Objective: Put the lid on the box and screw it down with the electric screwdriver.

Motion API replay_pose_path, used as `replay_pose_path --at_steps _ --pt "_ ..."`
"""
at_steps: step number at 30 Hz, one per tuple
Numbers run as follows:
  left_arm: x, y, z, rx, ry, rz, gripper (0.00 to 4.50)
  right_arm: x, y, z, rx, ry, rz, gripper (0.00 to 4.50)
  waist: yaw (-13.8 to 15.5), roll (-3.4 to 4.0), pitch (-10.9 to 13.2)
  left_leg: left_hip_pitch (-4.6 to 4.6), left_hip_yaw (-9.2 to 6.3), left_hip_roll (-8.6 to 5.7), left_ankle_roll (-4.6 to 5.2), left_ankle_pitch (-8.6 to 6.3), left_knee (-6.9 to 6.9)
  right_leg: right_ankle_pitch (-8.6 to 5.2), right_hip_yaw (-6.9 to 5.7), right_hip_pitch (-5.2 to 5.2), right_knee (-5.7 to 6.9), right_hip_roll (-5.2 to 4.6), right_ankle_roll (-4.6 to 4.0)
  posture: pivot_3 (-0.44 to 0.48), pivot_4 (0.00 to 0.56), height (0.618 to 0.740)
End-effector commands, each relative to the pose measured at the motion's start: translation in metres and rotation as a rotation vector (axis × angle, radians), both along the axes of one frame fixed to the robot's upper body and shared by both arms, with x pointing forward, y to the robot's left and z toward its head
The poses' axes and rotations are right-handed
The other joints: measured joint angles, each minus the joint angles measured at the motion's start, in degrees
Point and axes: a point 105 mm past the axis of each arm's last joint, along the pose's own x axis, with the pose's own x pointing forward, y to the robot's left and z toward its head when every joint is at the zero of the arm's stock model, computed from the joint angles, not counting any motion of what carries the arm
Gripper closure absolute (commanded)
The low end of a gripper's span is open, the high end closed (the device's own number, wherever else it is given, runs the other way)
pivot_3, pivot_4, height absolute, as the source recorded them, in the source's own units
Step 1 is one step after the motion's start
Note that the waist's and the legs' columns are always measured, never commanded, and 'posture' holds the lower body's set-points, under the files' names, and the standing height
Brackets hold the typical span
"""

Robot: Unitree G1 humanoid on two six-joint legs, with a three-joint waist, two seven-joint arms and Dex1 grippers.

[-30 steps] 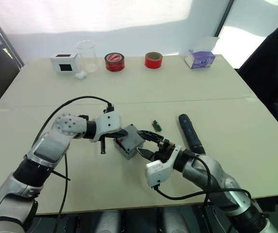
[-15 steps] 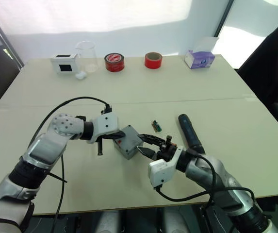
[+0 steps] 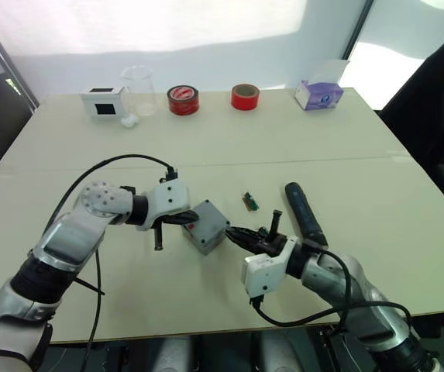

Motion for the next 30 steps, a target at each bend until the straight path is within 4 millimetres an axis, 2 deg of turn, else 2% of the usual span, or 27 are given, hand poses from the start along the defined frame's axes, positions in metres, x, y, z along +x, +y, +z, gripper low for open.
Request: replay_pose_path --at_steps 1,3,7,10,13,16,21,30 --pt "-0.006 0.008 -0.028 0.021 0.159 0.046 4.50 -0.004 0.000 0.014 0.031 -0.024 0.018 4.44 -0.02 0.00 0.00 0.00 0.00 0.00 0.00 0.00 0.00 0.00 0.00 0.00 0.00 0.00 0.00 0.000 0.150 0.740" --pt "-0.006 0.008 -0.025 0.010 0.160 0.047 4.50 -0.004 0.000 0.013 0.033 -0.016 0.018 4.44 0.02 0.00 0.00 0.00 0.00 0.00 0.00 0.00 0.00 0.00 0.00 0.00 0.00 0.00 0.00 0.000 0.150 0.740" --pt "-0.001 0.009 0.006 -0.097 0.178 0.050 4.50 -0.005 -0.002 0.004 0.052 0.125 0.009 4.44 0.04 -0.03 0.03 -0.01 -0.01 0.00 0.00 0.00 0.00 -0.04 0.00 -0.01 0.00 0.00 -0.04 0.000 0.150 0.740" --pt "0.001 0.010 0.018 -0.129 0.185 0.055 4.50 -0.004 -0.001 0.009 0.125 0.218 -0.011 4.44 -0.03 -0.02 0.06 -0.10 -0.01 0.01 0.00 0.00 0.00 -0.02 0.00 -0.11 0.00 0.00 0.00 0.000 0.150 0.740" --pt "0.017 0.017 0.031 -0.183 0.162 0.118 4.50 -0.006 0.001 0.011 0.164 0.307 -0.014 4.44 0.11 -0.06 0.09 -0.29 -0.02 0.01 0.00 0.00 0.01 0.05 0.00 -0.34 0.05 0.00 0.12 0.000 0.150 0.740" --pt "0.033 0.025 0.029 -0.166 0.114 0.174 4.50 -0.007 0.003 0.010 0.191 0.372 -0.025 4.44 0.13 -0.08 0.10 -0.31 -0.02 0.00 -0.01 0.00 0.01 0.05 -0.01 -0.36 0.05 0.00 0.12 0.000 0.150 0.740" --pt "0.043 0.026 0.026 -0.175 0.099 0.191 4.50 -0.006 0.006 0.010 0.227 0.452 -0.042 4.44 0.13 -0.08 0.12 -0.33 -0.02 -0.01 -0.01 0.00 0.00 0.05 -0.01 -0.39 0.04 0.00 0.12 0.000 0.150 0.740" --pt "0.038 0.012 0.009 -0.168 0.139 0.145 4.50 0.001 0.013 0.004 0.263 0.561 -0.084 4.44 0.10 -0.10 0.15 -0.36 -0.01 -0.01 -0.01 0.00 0.00 0.05 -0.01 -0.42 0.04 -0.01 0.13 0.000 0.150 0.740"
